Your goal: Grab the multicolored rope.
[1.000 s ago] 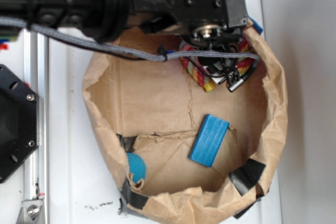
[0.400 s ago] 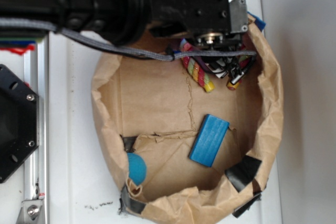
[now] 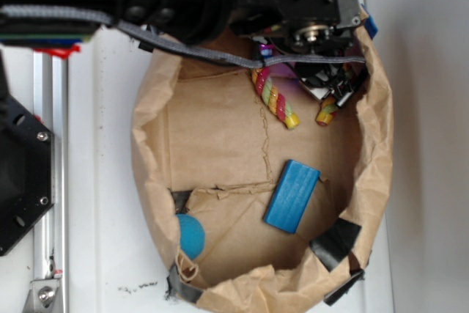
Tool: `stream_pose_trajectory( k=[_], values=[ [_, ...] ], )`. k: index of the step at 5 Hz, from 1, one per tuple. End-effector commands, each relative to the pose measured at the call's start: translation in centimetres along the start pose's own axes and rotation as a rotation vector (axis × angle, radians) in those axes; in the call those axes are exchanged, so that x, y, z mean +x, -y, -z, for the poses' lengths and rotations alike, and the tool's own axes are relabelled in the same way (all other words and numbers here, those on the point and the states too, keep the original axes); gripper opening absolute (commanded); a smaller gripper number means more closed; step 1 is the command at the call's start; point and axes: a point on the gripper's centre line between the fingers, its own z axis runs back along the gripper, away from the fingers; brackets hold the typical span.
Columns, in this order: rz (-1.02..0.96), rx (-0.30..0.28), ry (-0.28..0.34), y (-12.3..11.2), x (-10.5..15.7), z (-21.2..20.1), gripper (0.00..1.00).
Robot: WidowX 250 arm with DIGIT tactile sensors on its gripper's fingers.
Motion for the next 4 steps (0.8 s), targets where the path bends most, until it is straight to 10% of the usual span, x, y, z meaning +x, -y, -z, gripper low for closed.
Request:
stream_pose_trajectory(
  k=[1,4],
  values=[
    [0.098,-0.033,-0.009,0.7,0.0,0.7,1.00],
    [0.059,-0.094,0.013,-0.8,-2.1,-3.0,1.00]
  ],
)
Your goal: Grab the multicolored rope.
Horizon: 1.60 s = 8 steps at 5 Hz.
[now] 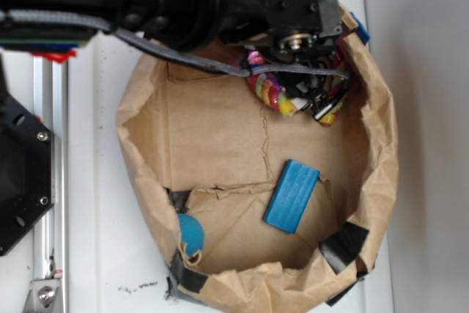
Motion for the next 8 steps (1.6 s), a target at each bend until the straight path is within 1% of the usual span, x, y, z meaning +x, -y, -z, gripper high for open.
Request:
stream_pose_trajectory(
  k=[1,2,3,4,5,6,7,8],
  values=[
    [-0.101,-0.104,0.070,-0.9,-0.5,-3.9,1.00],
    [-0.131,-0.102,0.056,-0.8,0.0,-2.1,1.00],
    [-0.123,-0.112,0.033,-0.3,0.4,-0.8,1.00],
    [-0.131,-0.113,0.027,0.3,1.1,-0.4,1.00],
    [-0.126,-0.100,0.029,0.6,1.5,-0.1,1.00],
    [-0.118,-0.077,0.024,0.8,1.3,0.6,1.00],
    [-0.070,-0.075,0.010,1.3,0.9,1.0,1.00],
    [-0.081,-0.077,0.027,1.2,0.8,0.6,0.00]
  ],
)
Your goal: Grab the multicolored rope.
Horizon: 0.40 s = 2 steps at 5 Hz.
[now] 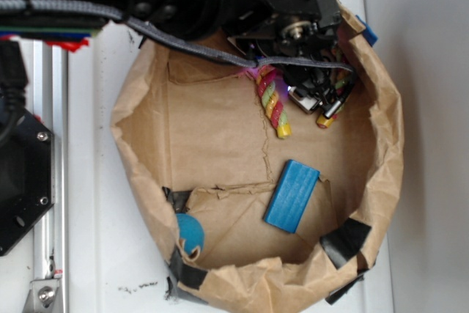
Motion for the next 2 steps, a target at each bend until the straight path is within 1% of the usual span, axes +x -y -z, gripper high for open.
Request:
stream_pose_trajectory(
  k=[1,2],
  values=[
    [0.030,-0.017,0.037,0.68,0.00,-0.90,0.00],
    [0.060,-0.019,0.038,0.77,-0.07,-1.27,0.00]
  ],
)
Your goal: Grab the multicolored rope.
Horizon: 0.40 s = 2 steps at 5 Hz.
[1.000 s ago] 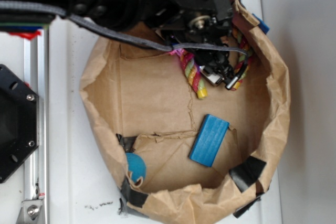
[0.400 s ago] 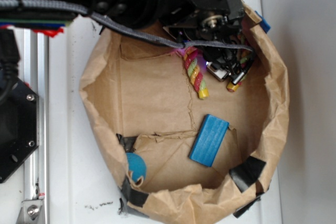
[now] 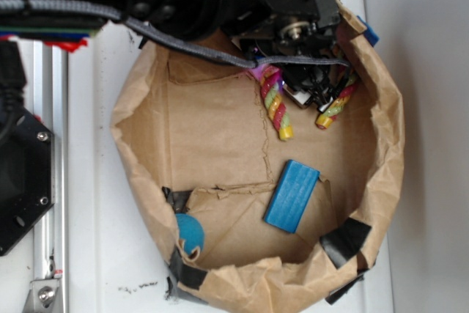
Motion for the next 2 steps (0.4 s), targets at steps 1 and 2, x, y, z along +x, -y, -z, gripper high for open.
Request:
stream_pose_trajectory(
  k=[1,2],
  values=[
    [0.067,-0.032,0.038,0.53,-0.19,-1.78,0.00],
    [0.080,-0.047,0.046,0.37,-0.31,-2.63,0.00]
  ],
)
